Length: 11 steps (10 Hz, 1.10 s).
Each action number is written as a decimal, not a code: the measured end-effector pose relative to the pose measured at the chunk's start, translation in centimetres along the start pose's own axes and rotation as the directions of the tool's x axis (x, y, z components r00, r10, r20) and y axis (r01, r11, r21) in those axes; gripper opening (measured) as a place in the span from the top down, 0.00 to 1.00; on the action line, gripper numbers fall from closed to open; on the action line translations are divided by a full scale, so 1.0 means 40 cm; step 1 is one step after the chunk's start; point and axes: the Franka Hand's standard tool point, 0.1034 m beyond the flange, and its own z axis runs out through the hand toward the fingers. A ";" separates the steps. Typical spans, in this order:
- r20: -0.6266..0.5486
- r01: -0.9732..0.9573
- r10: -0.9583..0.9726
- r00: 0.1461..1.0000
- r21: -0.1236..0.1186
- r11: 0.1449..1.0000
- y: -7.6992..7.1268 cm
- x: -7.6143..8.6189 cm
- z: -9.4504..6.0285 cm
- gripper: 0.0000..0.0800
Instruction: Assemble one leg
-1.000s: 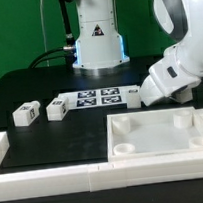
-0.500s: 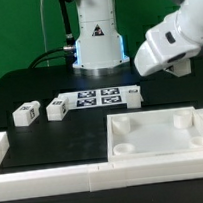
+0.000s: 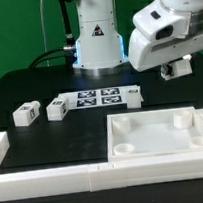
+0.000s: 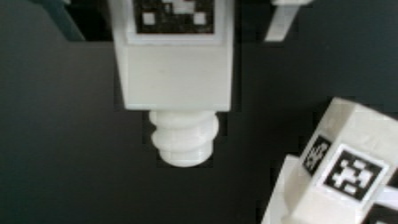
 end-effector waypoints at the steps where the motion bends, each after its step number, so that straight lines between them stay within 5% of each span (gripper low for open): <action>1: -0.093 -0.019 0.017 0.995 -0.017 1.000 0.029 -0.005 -0.018 0.64; 4: -0.400 -0.102 0.082 0.913 -0.028 0.994 0.118 0.006 -0.114 0.64; 7: -0.658 -0.098 0.026 0.752 -0.073 0.993 0.131 0.011 -0.113 0.64; 9: -0.764 -0.096 -0.013 0.645 -0.098 0.991 0.140 0.031 -0.138 0.64; 10: -0.728 -0.079 -0.021 0.685 -0.102 0.992 0.157 0.052 -0.128 0.64; 11: -0.716 -0.064 -0.035 0.697 -0.110 0.992 0.183 0.104 -0.167 0.64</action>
Offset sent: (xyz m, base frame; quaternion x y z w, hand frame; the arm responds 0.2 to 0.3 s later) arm 0.0353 -0.0371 0.0412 0.0343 0.2867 0.0719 0.9547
